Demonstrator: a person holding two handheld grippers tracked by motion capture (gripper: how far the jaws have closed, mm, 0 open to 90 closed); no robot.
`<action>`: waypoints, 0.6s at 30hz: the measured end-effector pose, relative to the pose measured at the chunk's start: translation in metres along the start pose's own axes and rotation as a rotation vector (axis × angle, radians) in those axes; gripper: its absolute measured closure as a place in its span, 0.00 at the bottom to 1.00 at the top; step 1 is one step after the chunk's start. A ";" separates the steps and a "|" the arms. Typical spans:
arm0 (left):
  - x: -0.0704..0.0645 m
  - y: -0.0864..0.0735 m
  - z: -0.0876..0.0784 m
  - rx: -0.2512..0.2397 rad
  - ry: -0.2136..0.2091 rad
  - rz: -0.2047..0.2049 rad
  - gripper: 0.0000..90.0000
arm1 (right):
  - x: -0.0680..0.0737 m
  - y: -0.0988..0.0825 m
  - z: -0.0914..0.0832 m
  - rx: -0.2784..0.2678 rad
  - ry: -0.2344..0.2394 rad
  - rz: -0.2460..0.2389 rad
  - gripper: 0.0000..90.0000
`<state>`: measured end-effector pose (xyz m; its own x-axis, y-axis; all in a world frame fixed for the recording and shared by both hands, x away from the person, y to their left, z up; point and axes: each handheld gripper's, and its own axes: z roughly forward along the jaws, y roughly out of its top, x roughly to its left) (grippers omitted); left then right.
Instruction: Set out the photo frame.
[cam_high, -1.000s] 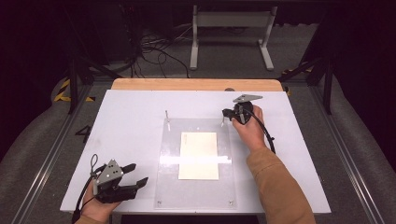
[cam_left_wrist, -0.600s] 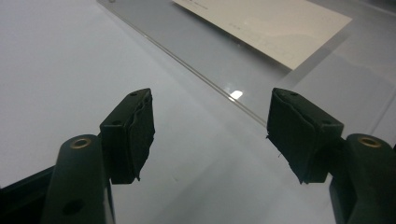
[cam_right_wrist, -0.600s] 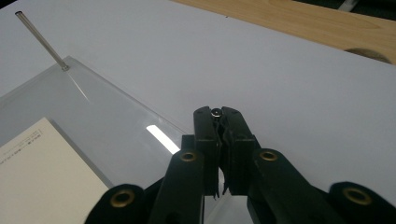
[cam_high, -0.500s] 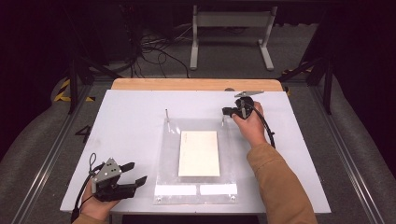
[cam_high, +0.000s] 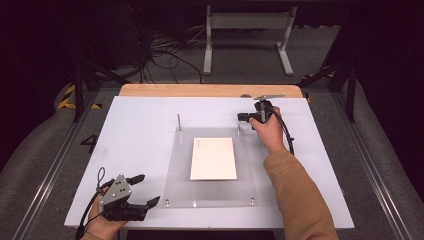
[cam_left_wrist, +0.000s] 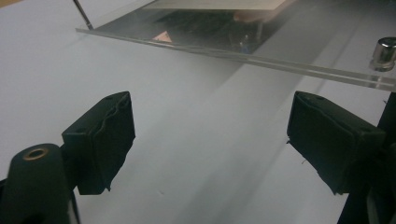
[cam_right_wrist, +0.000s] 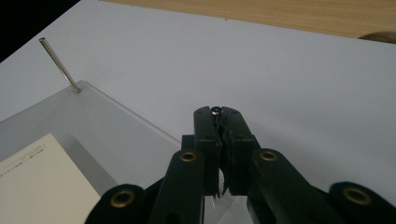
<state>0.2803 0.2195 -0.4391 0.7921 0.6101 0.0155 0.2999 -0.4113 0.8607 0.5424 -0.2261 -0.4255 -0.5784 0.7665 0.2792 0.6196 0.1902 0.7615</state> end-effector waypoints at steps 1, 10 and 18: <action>-0.001 0.001 0.002 -0.007 -0.004 -0.001 0.17 | 0.000 0.001 0.000 0.003 0.002 -0.001 0.96; -0.013 0.012 0.019 -0.018 -0.027 0.076 0.16 | -0.001 0.001 0.001 0.007 0.001 0.015 0.95; -0.023 0.023 0.031 -0.090 -0.035 0.128 0.15 | 0.000 0.001 0.001 0.006 -0.005 0.035 0.95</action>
<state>0.2856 0.1751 -0.4357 0.8396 0.5316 0.1117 0.1474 -0.4208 0.8951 0.5437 -0.2253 -0.4252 -0.5535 0.7761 0.3022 0.6422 0.1668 0.7481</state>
